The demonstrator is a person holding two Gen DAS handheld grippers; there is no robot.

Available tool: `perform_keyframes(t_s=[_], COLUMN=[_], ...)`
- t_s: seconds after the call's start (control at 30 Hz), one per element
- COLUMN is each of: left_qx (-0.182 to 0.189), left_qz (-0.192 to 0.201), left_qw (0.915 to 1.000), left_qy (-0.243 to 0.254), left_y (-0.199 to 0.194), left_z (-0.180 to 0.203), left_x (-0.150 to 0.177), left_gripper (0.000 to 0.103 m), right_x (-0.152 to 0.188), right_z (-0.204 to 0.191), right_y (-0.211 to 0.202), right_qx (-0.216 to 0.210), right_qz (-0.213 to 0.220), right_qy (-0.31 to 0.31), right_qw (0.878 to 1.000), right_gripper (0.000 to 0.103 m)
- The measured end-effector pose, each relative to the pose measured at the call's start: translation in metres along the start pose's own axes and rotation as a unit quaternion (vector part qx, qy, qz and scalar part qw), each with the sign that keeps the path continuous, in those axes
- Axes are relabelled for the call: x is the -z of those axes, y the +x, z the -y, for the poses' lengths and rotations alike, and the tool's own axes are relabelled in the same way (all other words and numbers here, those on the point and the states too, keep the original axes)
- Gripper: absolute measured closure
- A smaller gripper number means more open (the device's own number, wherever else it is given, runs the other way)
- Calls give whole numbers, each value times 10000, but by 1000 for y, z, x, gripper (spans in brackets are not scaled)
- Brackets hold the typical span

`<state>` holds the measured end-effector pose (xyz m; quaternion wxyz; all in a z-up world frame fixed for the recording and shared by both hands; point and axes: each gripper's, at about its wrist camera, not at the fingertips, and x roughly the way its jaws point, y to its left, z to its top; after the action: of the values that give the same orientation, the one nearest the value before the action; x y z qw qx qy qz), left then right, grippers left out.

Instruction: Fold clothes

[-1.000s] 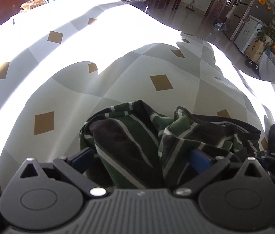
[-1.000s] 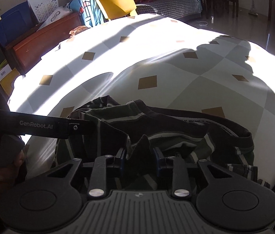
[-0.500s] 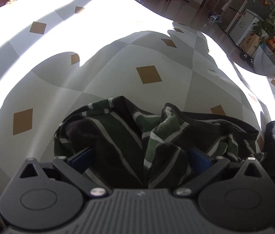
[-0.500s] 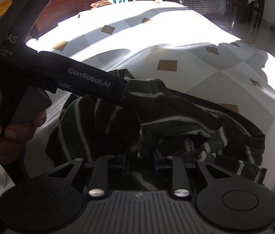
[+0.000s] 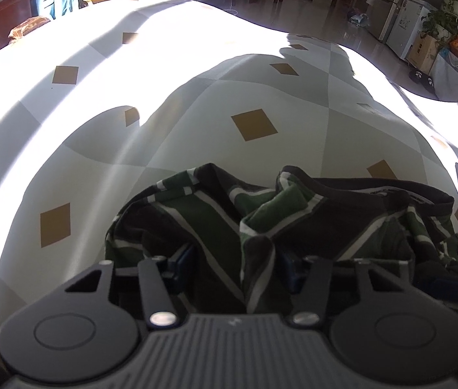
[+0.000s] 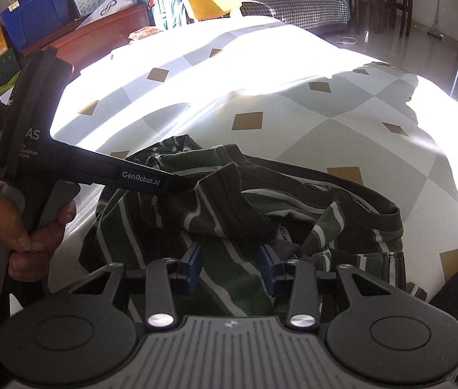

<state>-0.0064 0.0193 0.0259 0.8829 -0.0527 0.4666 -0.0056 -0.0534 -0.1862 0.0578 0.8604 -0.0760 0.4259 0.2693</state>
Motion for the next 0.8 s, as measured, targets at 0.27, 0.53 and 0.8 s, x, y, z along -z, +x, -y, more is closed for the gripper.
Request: perform_keyframes(t_s=[0.27, 0.53, 0.8], left_qx=[-240, 116, 178], left_qz=[220, -122, -41], left_qw=[9995, 9997, 9998], left_qy=[-10, -183, -34], left_y=[-4, 2, -6], left_z=[1, -9, -6], left_x=[-20, -23, -11], left_gripper=[68, 61, 15], right_x=[9, 13, 13], right_z=[-3, -6, -11], right_y=[9, 20, 28], right_qx=[150, 201, 213], right_qz=[-462, -666, -789], right_qy=[-160, -292, -417], right_qw=[9987, 9972, 9958], right_gripper=[64, 62, 60])
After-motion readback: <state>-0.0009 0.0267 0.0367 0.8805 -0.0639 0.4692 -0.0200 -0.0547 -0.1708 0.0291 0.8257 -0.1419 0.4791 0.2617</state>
